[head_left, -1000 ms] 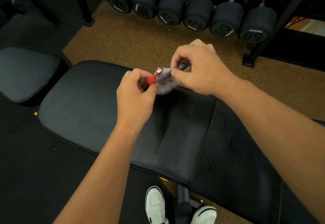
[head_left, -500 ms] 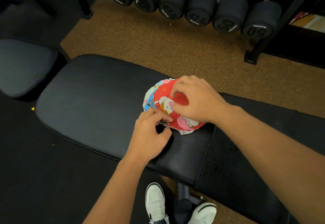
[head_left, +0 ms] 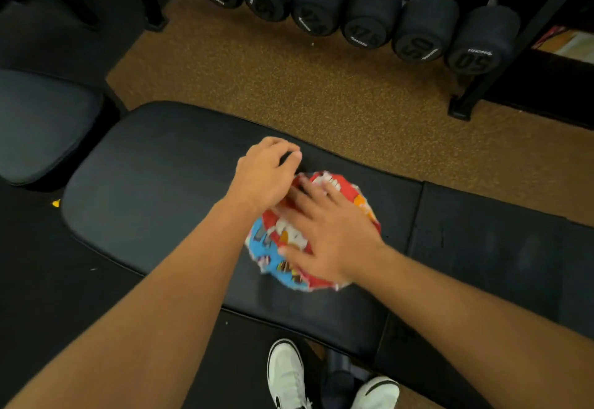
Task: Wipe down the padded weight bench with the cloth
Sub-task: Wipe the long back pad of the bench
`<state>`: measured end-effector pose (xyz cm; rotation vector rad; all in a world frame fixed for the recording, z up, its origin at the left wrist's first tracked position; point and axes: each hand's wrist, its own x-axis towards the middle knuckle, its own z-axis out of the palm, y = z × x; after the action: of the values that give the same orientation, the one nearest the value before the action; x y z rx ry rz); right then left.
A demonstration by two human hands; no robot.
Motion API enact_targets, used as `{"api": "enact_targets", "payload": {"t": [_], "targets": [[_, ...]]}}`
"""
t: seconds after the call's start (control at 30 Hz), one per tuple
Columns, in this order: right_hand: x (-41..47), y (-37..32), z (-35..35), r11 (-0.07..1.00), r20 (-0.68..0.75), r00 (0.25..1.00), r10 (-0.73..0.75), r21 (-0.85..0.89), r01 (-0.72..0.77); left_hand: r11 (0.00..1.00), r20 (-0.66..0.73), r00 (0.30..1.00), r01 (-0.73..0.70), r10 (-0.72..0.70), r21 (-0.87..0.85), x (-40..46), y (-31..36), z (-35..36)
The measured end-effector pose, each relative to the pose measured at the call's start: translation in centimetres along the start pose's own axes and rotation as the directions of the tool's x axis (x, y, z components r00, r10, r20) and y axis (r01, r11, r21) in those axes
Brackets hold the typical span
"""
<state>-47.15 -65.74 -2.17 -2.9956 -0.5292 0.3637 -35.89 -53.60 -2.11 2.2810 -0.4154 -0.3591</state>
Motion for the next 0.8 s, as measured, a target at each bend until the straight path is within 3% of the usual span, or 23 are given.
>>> {"api": "enact_targets", "payload": {"t": [0.13,0.2,0.4,0.57,0.67,0.8], "targets": [[3.1,2.0,-1.0,0.952,-0.041,0.952,0.305,-0.024,-0.306,0.997,0.131,0.991,0.023,-0.032,0.074,1.2,1.0,-0.2],[3.3,0.6,-0.9,0.934,-0.035,0.935,0.352,-0.045,-0.353,0.996,0.131,0.99,0.04,-0.05,0.074,1.2,1.6,-0.2],[-3.9,-4.7,-0.1,0.999,0.004,0.999,0.033,-0.007,-0.033,0.996,0.165,0.986,-0.016,0.001,0.087,-0.4,3.3,0.7],[-9.4,-2.2,-0.6,0.999,0.04,0.998,-0.049,0.006,0.049,0.985,0.293,0.955,-0.086,0.039,0.149,-1.4,5.5,1.8],[-8.4,2.3,-1.5,0.991,0.008,0.992,0.128,-0.033,-0.127,0.988,0.309,0.951,-0.077,0.032,0.136,-1.4,6.3,1.9],[-5.1,4.5,-1.8,0.891,-0.052,0.892,0.448,-0.049,-0.45,0.997,0.287,0.958,-0.02,-0.002,0.072,-1.4,6.9,1.9]]}}
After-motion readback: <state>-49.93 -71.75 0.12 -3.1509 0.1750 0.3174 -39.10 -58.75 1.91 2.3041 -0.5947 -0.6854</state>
